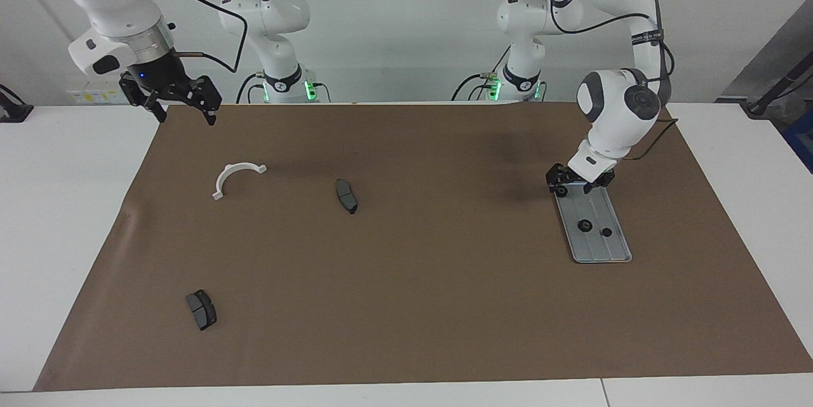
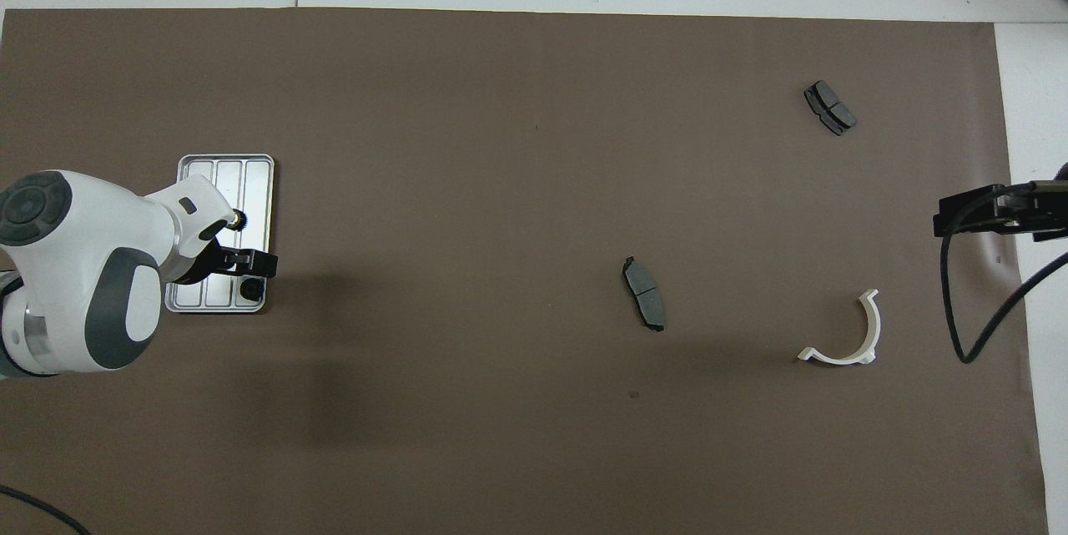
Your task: Pick bearing gear from pile to tray
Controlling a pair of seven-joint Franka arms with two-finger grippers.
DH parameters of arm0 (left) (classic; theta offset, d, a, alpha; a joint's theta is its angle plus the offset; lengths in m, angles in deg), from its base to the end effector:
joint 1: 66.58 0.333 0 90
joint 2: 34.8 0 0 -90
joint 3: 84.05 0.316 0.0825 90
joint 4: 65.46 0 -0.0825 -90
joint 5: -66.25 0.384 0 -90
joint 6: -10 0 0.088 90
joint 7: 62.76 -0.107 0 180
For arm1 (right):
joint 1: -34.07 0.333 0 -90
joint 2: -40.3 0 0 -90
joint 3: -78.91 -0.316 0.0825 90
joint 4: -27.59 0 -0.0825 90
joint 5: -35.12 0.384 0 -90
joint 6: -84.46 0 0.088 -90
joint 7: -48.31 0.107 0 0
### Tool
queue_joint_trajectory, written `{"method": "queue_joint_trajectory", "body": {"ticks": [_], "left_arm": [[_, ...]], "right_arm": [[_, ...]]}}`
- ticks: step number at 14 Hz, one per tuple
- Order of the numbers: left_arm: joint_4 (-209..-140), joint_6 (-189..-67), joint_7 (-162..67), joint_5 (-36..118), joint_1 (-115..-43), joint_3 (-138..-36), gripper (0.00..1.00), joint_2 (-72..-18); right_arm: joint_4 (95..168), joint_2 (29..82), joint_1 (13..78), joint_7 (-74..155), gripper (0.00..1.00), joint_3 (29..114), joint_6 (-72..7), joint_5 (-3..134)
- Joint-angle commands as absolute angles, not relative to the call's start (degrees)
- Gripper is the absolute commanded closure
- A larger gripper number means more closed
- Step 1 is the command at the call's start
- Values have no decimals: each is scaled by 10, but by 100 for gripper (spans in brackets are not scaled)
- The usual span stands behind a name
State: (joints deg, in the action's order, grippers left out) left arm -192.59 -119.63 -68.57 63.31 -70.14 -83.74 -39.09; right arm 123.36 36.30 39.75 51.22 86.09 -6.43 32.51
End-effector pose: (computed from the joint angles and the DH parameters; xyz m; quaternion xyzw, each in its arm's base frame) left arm 0.5321 -0.0316 0.3401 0.9977 -0.0623 -0.0152 0.0196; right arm 0.5328 -0.0211 0.6160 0.9991 -0.0377 -0.0077 0.0185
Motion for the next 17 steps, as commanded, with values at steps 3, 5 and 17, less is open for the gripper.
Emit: {"method": "queue_joint_trajectory", "body": {"ticks": [3, 5, 17], "left_arm": [[-1807, -1129, -671, 626, -697, -839, 0, -406], [-1740, -1058, -670, 626, -697, -839, 0, -417], [-1497, -767, -653, 665, -704, -841, 0, -408]], "right_arm": [[1234, 356, 394, 506, 0, 860, -59, 341], [1234, 356, 393, 507, 0, 861, -58, 341], [1234, 357, 390, 504, 0, 866, -65, 356]]}}
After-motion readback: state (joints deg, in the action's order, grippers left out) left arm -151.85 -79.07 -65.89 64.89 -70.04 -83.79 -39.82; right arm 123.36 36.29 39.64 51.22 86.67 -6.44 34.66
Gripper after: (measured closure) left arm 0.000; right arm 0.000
